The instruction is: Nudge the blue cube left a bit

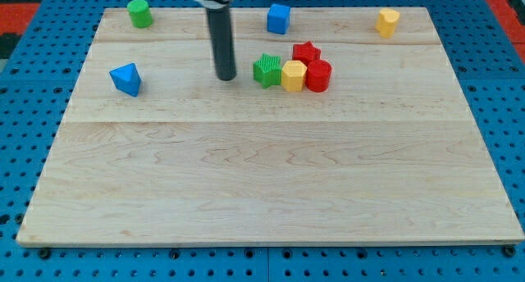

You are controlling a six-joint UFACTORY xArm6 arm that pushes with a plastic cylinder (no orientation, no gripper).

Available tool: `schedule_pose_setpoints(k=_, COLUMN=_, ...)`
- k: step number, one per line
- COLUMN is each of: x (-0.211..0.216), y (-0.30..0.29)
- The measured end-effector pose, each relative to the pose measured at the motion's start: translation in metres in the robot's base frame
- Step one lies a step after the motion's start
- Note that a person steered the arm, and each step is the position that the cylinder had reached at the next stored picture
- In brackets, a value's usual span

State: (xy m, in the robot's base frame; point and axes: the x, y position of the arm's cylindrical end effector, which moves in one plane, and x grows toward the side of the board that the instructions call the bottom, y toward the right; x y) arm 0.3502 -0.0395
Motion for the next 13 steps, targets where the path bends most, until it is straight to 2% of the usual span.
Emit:
schedule_pose_setpoints(k=2, x=-0.002, y=0.070)
schedule_pose_setpoints(k=4, x=-0.002, y=0.111)
schedule_pose_setpoints(k=6, x=-0.010, y=0.063)
schedule_pose_setpoints(k=7, x=-0.046, y=0.052)
schedule_pose_setpoints(k=9, x=-0.103, y=0.105)
schedule_pose_setpoints(k=13, x=-0.158, y=0.093)
